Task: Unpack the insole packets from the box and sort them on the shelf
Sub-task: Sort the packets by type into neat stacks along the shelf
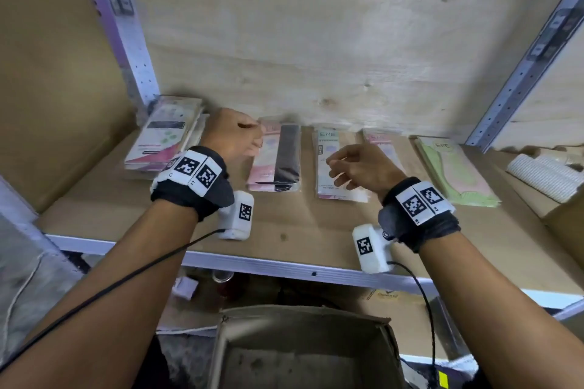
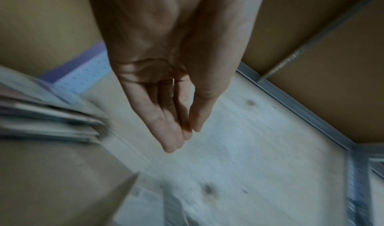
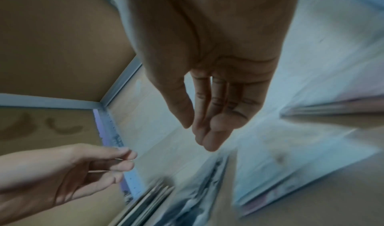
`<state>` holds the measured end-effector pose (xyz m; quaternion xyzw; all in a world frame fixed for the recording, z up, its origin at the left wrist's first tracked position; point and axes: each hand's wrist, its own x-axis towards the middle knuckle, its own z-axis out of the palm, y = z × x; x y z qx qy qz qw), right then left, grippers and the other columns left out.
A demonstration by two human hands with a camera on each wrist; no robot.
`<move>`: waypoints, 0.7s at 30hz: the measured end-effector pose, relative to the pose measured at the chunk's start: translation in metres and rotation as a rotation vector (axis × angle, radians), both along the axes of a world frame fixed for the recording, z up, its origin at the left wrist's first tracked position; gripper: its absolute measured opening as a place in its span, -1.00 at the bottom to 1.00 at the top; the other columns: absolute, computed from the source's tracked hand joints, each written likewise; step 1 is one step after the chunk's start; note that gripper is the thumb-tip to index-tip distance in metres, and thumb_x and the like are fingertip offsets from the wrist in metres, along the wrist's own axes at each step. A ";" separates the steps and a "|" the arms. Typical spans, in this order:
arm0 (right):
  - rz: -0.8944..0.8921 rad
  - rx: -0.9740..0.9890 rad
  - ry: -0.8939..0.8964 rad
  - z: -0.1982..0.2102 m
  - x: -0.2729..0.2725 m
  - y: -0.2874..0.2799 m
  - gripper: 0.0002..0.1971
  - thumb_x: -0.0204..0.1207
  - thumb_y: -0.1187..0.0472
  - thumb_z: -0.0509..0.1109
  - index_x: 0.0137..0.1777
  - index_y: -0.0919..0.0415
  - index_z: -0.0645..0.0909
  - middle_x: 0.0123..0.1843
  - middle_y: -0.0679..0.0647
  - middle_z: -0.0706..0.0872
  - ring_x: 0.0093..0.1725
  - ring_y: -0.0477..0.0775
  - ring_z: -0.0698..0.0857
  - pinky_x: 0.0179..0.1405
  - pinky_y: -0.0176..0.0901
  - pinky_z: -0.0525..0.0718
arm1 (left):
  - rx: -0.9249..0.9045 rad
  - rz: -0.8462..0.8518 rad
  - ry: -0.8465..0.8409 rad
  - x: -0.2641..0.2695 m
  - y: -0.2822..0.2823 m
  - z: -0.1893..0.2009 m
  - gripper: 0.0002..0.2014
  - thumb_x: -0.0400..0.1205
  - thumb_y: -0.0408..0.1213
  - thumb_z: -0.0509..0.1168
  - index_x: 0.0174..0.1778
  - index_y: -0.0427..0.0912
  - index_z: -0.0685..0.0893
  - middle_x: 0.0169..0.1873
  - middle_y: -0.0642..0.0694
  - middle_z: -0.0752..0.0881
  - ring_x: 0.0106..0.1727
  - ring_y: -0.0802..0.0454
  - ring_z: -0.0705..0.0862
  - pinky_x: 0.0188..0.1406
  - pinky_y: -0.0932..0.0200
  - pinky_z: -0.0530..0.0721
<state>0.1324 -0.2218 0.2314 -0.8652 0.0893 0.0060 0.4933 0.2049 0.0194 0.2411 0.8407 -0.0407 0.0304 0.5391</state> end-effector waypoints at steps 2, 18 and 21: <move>0.043 0.029 -0.005 0.003 0.010 0.023 -0.96 0.58 0.37 0.41 -0.03 0.30 0.69 -0.22 0.21 0.77 -0.38 0.09 0.72 -0.53 -0.27 0.59 | -0.022 0.096 -0.034 0.003 0.032 0.003 -0.95 0.59 -0.34 0.46 -0.13 -0.12 0.83 -0.25 -0.08 0.85 -0.31 0.14 0.83 -0.32 0.27 0.79; 0.252 0.354 0.117 -0.017 0.093 0.227 -0.84 0.61 0.53 0.29 0.15 0.44 0.57 -0.23 0.26 0.62 -0.30 0.18 0.67 0.02 0.13 0.76 | 0.393 0.247 0.180 0.027 0.168 -0.026 -0.69 0.66 -0.20 0.35 0.03 -0.46 0.73 0.14 -0.43 0.75 0.19 -0.34 0.72 0.02 0.05 0.58; 0.249 0.380 0.143 -0.023 0.097 0.242 -0.86 0.62 0.52 0.26 -0.09 0.34 0.59 -0.24 0.24 0.62 -0.31 0.18 0.66 -0.02 0.08 0.76 | 0.413 0.224 0.177 0.028 0.165 -0.026 -0.67 0.68 -0.22 0.32 0.19 -0.43 0.73 0.20 -0.38 0.75 0.24 -0.30 0.71 0.18 -0.01 0.64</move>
